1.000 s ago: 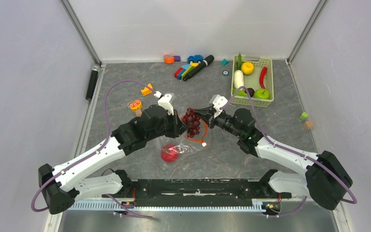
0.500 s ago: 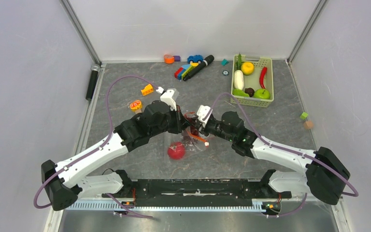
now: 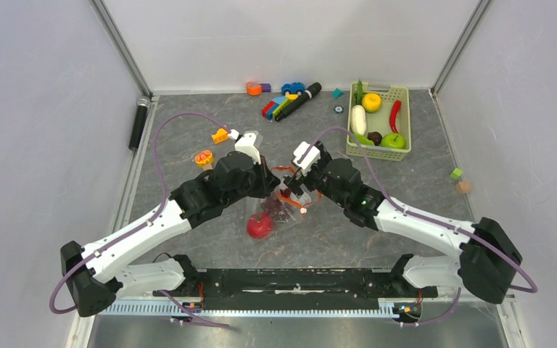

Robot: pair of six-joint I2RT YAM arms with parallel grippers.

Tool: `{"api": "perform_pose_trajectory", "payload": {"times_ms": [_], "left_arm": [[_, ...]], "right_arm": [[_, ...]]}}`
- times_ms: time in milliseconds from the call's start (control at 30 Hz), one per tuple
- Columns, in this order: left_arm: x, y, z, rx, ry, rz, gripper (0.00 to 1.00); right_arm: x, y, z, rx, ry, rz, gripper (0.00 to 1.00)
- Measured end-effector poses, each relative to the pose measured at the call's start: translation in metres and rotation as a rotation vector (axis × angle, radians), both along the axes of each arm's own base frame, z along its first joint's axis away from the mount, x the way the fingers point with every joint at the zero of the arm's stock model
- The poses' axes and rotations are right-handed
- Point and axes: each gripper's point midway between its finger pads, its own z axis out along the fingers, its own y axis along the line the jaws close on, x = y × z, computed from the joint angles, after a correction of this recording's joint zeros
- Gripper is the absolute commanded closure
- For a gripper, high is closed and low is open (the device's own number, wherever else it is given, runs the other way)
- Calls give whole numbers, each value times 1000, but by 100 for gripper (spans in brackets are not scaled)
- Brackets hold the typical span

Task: Place the food in the zip-top bag and seal the zipper
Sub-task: Place the fake fruit in the zipper food storage bag, then adjust the zipper food storage bag at the center of the board.

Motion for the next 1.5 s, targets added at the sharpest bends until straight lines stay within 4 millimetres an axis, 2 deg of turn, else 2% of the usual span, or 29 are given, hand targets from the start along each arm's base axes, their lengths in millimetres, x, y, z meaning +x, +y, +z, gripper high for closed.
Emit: {"api": "perform_pose_trajectory", "payload": {"times_ms": [67,300,400,467,567,733,900,933,1000,1033,1133,1167,1267,1333,1367,1433,1500], "left_arm": [[3,5,-2,20,-5,30,98],[12,16,-11,68,-6,90,98],[14,20,-17,84,-3,104,98],[14,21,-19,90,-1,110,98],[14,22,-22,95,2,112,98],[13,24,-25,98,5,112,98],[12,25,-27,97,8,108,98],[11,25,-27,97,7,108,98],[11,26,-26,94,5,108,98],[10,26,-26,93,4,108,98],[9,28,-25,89,2,108,98],[9,28,-25,90,2,108,98],[8,28,-25,86,1,106,98],[7,28,-25,84,1,103,98],[7,29,-25,82,0,103,98],[7,29,-25,81,-2,104,98],[7,30,-23,78,-6,106,98]], "right_arm": [[-4,-2,12,21,-22,12,2],[-29,-24,81,192,-167,41,2],[-31,-41,91,250,-198,-23,2],[-27,-50,84,260,-178,-82,2],[-21,-56,61,233,-108,-149,2],[-13,-54,6,144,47,-206,2],[-11,-49,-53,16,191,-228,8],[-11,-48,-62,-2,213,-226,12],[-11,-46,-75,-29,250,-226,32],[-11,-46,-79,-40,260,-228,42],[-7,-50,-90,-55,298,-263,56],[-5,-52,-92,-55,305,-279,64],[0,-57,-93,-45,318,-310,86],[2,-57,-89,-36,314,-312,96],[3,-56,-85,-32,307,-307,100],[4,-54,-75,-23,289,-296,100],[5,-53,-56,-1,263,-275,100]]}}
